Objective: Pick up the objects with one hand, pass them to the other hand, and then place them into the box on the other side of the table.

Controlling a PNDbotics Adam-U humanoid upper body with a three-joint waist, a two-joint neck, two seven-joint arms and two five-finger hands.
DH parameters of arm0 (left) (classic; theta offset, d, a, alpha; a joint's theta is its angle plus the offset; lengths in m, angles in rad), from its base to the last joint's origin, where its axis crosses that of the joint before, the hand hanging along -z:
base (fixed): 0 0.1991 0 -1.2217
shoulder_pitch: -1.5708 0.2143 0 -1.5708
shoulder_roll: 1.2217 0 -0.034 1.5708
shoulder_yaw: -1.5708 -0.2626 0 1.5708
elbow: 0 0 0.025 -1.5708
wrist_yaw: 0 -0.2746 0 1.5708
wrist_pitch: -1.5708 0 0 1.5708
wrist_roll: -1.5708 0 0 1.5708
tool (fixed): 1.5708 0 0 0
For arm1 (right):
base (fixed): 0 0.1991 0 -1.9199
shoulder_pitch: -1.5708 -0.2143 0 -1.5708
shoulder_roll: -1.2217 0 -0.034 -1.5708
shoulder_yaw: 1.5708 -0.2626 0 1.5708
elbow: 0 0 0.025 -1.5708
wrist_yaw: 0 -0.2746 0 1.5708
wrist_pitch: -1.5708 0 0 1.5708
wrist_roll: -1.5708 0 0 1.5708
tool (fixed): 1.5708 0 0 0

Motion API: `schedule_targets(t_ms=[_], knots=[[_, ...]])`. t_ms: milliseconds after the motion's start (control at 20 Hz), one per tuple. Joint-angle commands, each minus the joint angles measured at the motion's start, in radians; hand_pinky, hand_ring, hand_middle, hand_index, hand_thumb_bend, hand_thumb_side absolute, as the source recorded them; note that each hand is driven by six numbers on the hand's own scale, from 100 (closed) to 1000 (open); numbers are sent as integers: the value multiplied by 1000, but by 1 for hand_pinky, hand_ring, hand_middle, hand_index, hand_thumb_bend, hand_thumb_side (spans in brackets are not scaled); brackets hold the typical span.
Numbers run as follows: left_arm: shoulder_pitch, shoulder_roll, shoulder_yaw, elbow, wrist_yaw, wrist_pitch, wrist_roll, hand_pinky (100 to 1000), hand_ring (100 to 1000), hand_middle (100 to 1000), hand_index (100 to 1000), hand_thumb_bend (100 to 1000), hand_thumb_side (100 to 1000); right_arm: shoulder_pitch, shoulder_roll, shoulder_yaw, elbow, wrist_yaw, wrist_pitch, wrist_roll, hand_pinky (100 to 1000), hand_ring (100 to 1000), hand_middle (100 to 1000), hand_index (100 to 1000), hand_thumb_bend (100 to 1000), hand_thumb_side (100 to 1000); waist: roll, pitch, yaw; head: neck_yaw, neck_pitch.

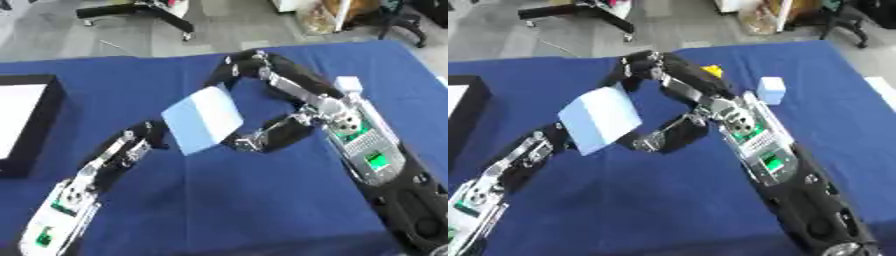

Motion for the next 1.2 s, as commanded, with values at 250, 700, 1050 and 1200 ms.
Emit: schedule_targets(t_ms=[250, 700, 1050, 1200], knots=[[-42, 42, -44, -30, 55, -24, -106, 833, 985, 880, 863, 477, 780, -13, 15, 5, -20, -8, -5, 3, 606, 617, 495, 357, 252, 100, 2, -15, -4, 5, -2], [-38, 50, -46, -27, 104, -54, -193, 834, 984, 876, 862, 500, 778, -8, 17, 7, -22, -8, -6, -2, 602, 617, 494, 357, 259, 100, 2, -14, -5, 4, -2], [-10, 58, -40, -9, 127, -78, -228, 839, 989, 882, 863, 512, 773, -6, 16, 8, -19, -15, -5, 1, 601, 616, 492, 356, 265, 100, 1, -13, -6, 1, -2], [-5, 61, -34, -8, 154, -90, -234, 842, 991, 884, 863, 518, 769, -5, 16, 8, -19, -18, -4, 2, 600, 616, 492, 356, 267, 100, 1, -13, -6, -2, -2]])
